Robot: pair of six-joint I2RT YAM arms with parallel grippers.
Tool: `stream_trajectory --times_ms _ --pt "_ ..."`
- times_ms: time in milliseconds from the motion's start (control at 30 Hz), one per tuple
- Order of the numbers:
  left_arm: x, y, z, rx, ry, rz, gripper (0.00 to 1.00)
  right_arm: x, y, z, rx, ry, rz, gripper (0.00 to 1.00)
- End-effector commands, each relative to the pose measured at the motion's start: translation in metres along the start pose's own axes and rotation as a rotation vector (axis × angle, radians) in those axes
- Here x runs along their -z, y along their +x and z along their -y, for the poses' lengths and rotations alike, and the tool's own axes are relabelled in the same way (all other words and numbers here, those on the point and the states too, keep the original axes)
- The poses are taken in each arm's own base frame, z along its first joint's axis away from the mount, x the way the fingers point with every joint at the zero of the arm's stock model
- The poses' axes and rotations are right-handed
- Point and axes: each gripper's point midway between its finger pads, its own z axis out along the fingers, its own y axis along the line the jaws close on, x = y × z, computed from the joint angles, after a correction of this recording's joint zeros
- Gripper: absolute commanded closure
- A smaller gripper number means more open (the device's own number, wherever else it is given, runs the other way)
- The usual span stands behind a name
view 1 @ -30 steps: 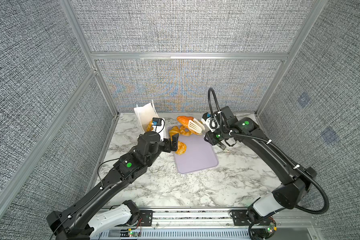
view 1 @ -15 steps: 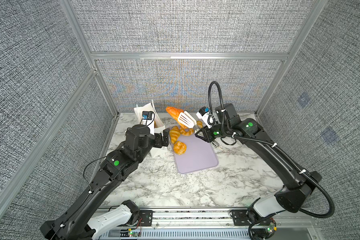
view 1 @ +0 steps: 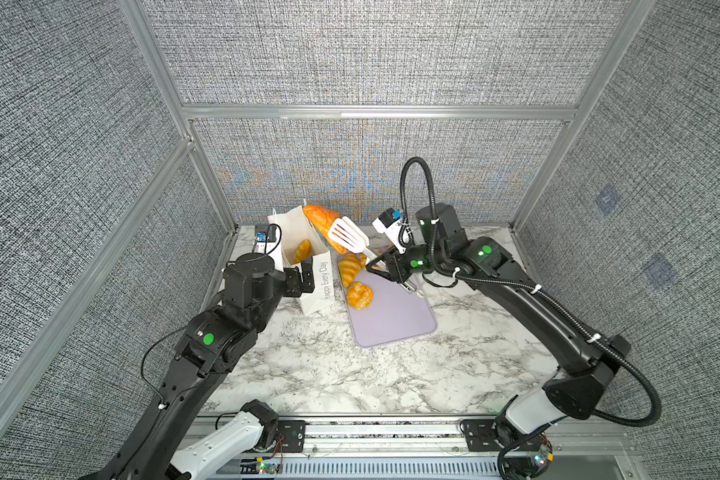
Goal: Place the fake bread into the paper bag
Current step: 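Lift the pastry toward the bag with right gripper while left gripper steadies bag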
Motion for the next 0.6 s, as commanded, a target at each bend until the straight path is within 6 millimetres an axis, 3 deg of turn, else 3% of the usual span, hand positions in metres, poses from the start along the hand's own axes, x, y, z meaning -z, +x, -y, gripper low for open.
stream_trajectory --times_ms 0,567 --pt "0.000 0.003 -0.007 -0.010 -0.016 -0.005 0.00 -0.005 -0.024 -0.017 0.023 -0.075 0.076 0.68" --pt "0.000 0.015 -0.031 0.015 -0.079 -0.030 0.00 -0.053 -0.043 -0.027 -0.017 -0.171 0.108 0.68"
